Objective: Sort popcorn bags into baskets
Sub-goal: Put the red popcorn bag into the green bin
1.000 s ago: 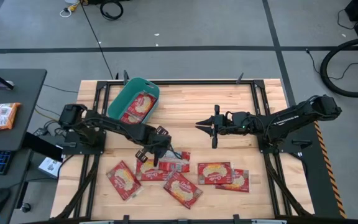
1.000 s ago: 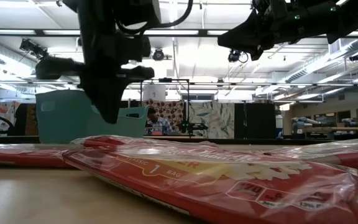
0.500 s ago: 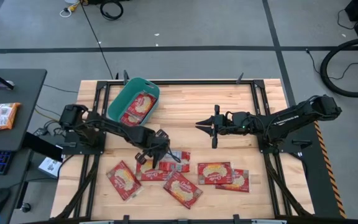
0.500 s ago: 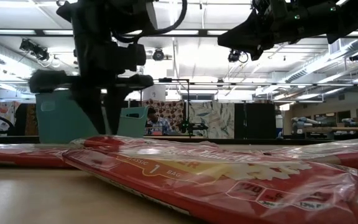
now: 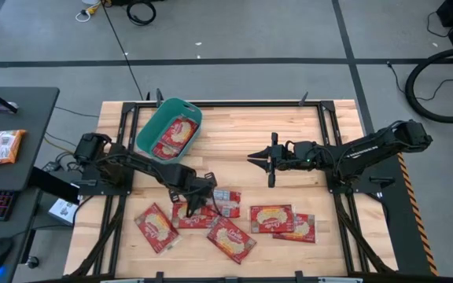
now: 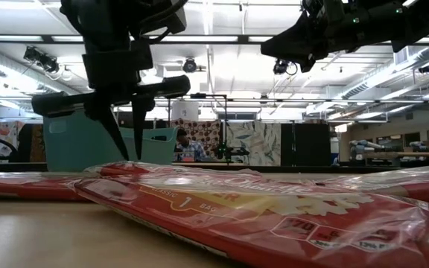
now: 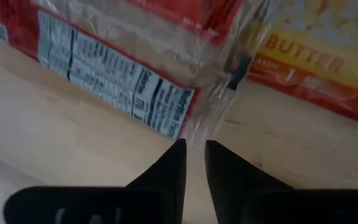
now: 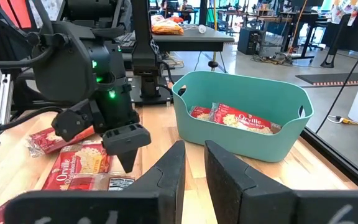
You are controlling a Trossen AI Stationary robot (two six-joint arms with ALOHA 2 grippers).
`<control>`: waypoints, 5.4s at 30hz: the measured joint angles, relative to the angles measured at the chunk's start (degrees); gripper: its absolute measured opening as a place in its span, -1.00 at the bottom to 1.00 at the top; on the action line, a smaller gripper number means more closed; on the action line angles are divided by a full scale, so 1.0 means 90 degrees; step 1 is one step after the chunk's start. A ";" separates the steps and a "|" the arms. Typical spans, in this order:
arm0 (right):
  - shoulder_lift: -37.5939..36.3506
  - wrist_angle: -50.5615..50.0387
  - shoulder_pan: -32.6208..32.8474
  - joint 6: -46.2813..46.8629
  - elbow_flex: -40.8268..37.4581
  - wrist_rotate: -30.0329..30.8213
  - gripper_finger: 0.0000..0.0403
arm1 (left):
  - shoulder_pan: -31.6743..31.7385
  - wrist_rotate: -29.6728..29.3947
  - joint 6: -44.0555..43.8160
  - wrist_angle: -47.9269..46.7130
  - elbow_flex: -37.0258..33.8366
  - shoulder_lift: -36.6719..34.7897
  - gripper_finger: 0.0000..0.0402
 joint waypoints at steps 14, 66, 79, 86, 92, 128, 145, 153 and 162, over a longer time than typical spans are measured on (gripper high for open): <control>0.0000 -0.0002 0.0000 0.0000 0.0000 0.0000 -0.67 | 0.0127 0.0250 0.0629 -0.0038 0.0000 0.0135 -0.68; 0.0260 -0.0195 0.0005 0.0227 -0.0001 -0.0559 -0.67 | 0.0330 -0.0093 -0.0398 0.0584 0.0000 0.0262 -0.99; 0.1758 -0.0299 0.0601 0.1447 0.0334 -0.0809 -0.67 | 0.0436 0.0041 -0.0287 0.0236 0.0000 0.0270 -0.62; 0.2744 -0.0983 0.1045 0.1575 0.1078 -0.0814 -0.67 | 0.0416 0.0097 -0.0766 0.0481 0.0000 0.0277 -0.49; 0.3062 -0.1228 0.1293 0.1971 0.1241 -0.0709 -0.67 | 0.0372 0.0321 -0.0887 0.0406 0.0000 0.0279 -0.48; 0.4269 -0.0321 0.1379 0.2188 0.1209 -0.0539 -0.67 | -0.0208 -0.0793 -0.1242 0.2320 -0.0814 0.0267 -0.59; 0.3990 -0.0475 0.1362 0.1829 0.1202 -0.0410 -0.67 | 0.0359 0.0405 -0.1630 0.1932 -0.0799 -0.0375 -0.60; 0.3631 -0.0838 0.1779 0.0829 0.1245 0.0171 -0.67 | 0.0655 0.1756 -0.2688 0.2053 -0.0794 -0.0331 -0.60; 0.3662 -0.2943 0.2384 0.0410 0.2489 0.1263 -0.51 | 0.0601 0.1449 -0.2893 0.2713 -0.0799 -0.0165 -0.60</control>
